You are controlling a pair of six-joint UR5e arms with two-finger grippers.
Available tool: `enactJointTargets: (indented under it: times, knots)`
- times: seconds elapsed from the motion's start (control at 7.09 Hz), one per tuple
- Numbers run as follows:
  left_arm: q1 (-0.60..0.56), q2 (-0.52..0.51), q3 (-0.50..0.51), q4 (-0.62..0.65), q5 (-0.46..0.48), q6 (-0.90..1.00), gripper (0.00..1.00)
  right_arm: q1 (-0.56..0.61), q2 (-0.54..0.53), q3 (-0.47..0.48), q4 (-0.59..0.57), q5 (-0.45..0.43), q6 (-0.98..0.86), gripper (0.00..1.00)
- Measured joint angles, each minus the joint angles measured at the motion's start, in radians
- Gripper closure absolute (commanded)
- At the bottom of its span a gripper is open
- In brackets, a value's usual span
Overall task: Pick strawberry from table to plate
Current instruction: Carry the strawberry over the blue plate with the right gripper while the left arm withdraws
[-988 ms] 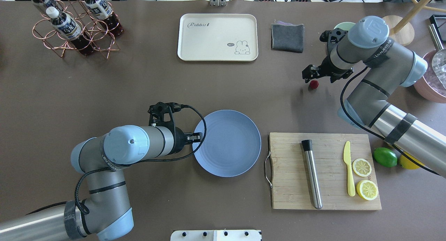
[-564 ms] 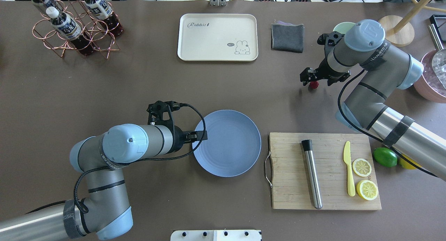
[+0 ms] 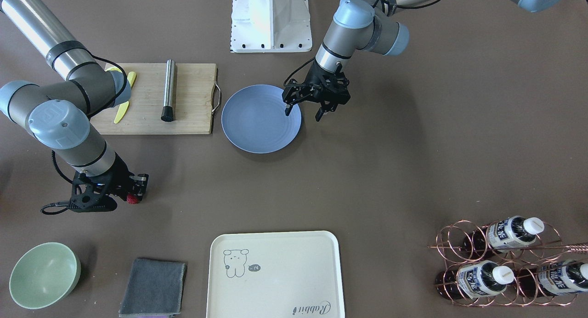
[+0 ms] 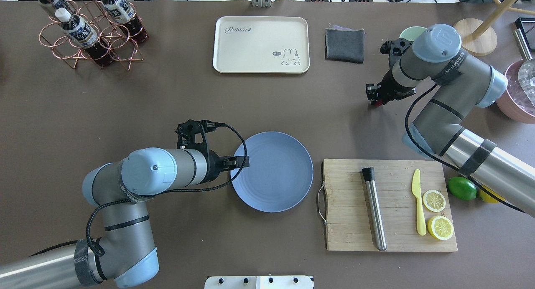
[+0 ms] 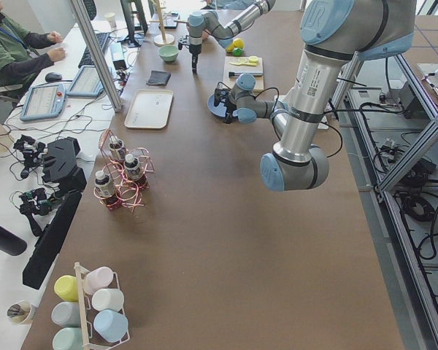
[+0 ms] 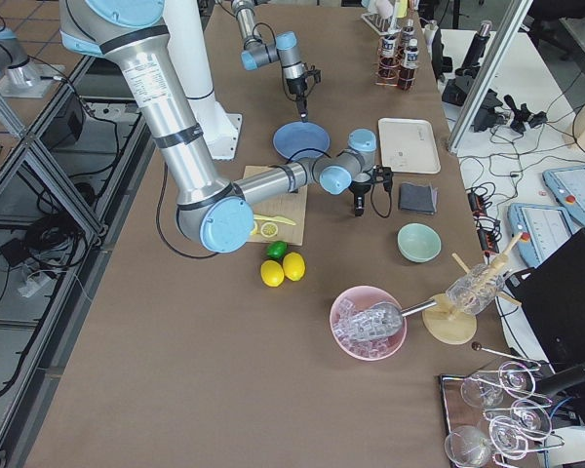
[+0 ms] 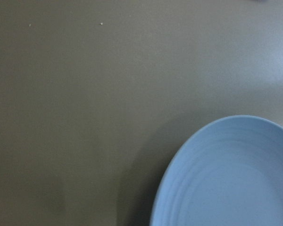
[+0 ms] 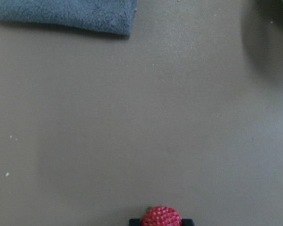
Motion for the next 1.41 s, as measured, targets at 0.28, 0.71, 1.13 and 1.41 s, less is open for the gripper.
enactJointTargets:
  times: [0.28,0.71,1.13,1.41]
  knots:
    - [-0.054,0.002,-0.037,0.011,-0.03,0.013,0.02,0.033,0.018,0.02,-0.002,0.024,-0.002,1.0]
    - [-0.165,0.033,-0.063,0.07,-0.052,0.329,0.02,0.046,0.025,0.101,-0.018,0.061,0.024,1.0]
    - [-0.25,0.077,-0.098,0.07,-0.061,0.478,0.02,-0.076,0.035,0.236,-0.127,-0.054,0.126,1.0]
    - [-0.332,0.142,-0.108,0.073,-0.181,0.542,0.02,-0.194,0.095,0.297,-0.227,-0.156,0.227,1.0]
